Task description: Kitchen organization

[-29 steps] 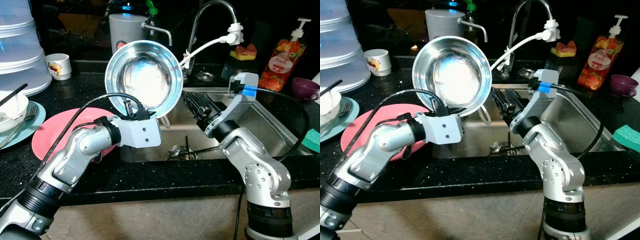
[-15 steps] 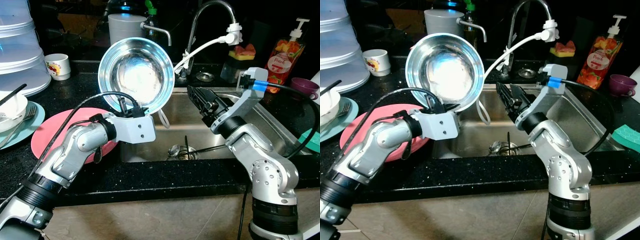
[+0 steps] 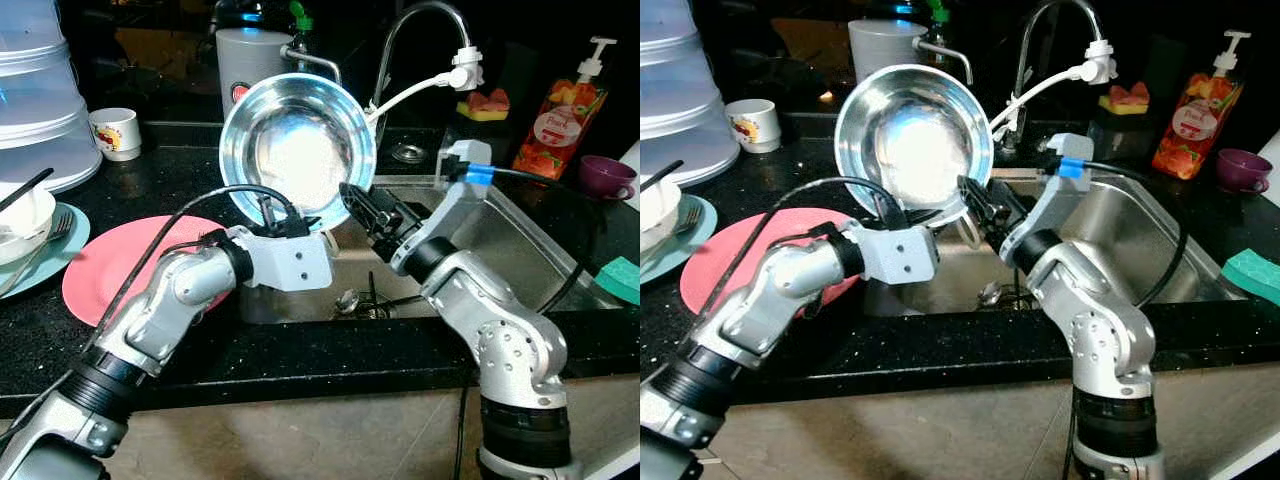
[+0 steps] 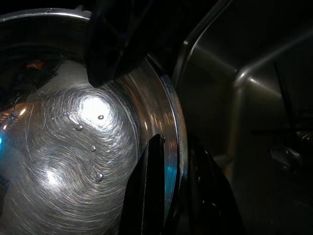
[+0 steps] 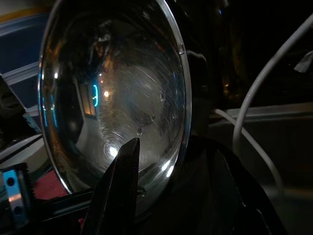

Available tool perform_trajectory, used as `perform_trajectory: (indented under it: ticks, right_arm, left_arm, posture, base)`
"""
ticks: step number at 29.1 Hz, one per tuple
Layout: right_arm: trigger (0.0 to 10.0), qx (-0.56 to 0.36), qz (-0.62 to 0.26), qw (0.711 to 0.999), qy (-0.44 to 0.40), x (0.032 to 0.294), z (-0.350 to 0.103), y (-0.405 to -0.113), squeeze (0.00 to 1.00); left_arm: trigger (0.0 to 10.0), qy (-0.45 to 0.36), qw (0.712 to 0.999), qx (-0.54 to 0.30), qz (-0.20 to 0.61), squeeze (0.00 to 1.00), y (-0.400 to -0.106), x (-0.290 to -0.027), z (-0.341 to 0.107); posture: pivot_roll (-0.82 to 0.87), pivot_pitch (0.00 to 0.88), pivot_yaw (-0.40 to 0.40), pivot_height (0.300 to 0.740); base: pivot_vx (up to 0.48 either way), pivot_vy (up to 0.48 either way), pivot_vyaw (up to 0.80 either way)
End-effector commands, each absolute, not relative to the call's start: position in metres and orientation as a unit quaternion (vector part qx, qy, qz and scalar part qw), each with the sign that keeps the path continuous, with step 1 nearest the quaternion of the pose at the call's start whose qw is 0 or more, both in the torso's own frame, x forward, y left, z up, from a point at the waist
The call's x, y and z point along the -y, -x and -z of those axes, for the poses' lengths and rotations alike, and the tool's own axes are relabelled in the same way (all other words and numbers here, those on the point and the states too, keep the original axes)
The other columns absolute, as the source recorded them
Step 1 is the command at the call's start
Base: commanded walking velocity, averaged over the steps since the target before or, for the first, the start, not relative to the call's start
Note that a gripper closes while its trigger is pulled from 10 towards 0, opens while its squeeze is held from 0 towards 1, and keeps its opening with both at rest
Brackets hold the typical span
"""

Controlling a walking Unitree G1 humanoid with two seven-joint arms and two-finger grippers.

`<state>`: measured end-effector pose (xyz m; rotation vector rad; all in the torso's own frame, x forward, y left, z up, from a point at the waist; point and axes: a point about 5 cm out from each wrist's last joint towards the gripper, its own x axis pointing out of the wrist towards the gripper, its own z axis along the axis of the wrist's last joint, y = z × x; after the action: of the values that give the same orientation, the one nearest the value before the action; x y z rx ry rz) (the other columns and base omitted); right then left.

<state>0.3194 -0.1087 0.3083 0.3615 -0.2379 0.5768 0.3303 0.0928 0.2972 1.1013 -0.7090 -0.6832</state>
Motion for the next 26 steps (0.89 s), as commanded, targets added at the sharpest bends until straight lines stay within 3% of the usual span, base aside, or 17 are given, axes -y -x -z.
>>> perform_trajectory:
  ticks: [1, 3, 4, 5, 25, 26]
  right_arm:
    - [10.0, 0.110, -0.284, 0.937, -0.173, 0.105, -0.308, -0.321, 0.00]
    - [10.0, 0.106, -0.273, 0.940, -0.175, 0.106, -0.307, -0.323, 0.00]
    - [7.5, 0.104, -0.270, 0.941, -0.176, 0.107, -0.306, -0.324, 0.00]
    - [0.0, 0.099, -0.258, 0.944, -0.182, 0.109, -0.305, -0.327, 0.00]
    - [0.0, 0.080, -0.211, 0.951, -0.212, 0.120, -0.299, -0.337, 0.00]
    - [0.0, 0.080, -0.210, 0.951, -0.212, 0.120, -0.299, -0.337, 0.00]
  left_arm:
    - [10.0, -0.499, 0.723, 0.347, 0.329, 0.00, -0.322, -0.083, -0.302]
    - [10.0, -0.497, 0.722, 0.347, 0.334, 0.00, -0.321, -0.082, -0.301]
    - [10.0, -0.497, 0.721, 0.347, 0.335, 0.00, -0.321, -0.081, -0.300]
    - [10.0, -0.495, 0.720, 0.347, 0.340, 0.00, -0.320, -0.080, -0.299]
    - [10.0, -0.495, 0.714, 0.336, 0.364, 0.00, -0.313, -0.069, -0.283]
    - [10.0, -0.482, 0.721, 0.329, 0.374, 1.00, -0.312, -0.069, -0.282]
  posture:
    - [0.04, 0.137, -0.075, 0.740]
    - [0.04, 0.137, -0.075, 0.740]
    - [0.04, 0.137, -0.075, 0.740]
    - [0.04, 0.137, -0.075, 0.740]
    - [0.04, 0.148, -0.075, 0.740]
    - [0.04, 0.148, -0.075, 0.740]
  base:
    - [0.000, 0.000, 0.00]
    - [0.000, 0.000, 0.00]
    - [0.000, 0.000, 0.00]
    - [0.000, 0.000, 0.00]
    - [0.000, 0.000, 0.00]
    - [0.000, 0.000, 0.00]
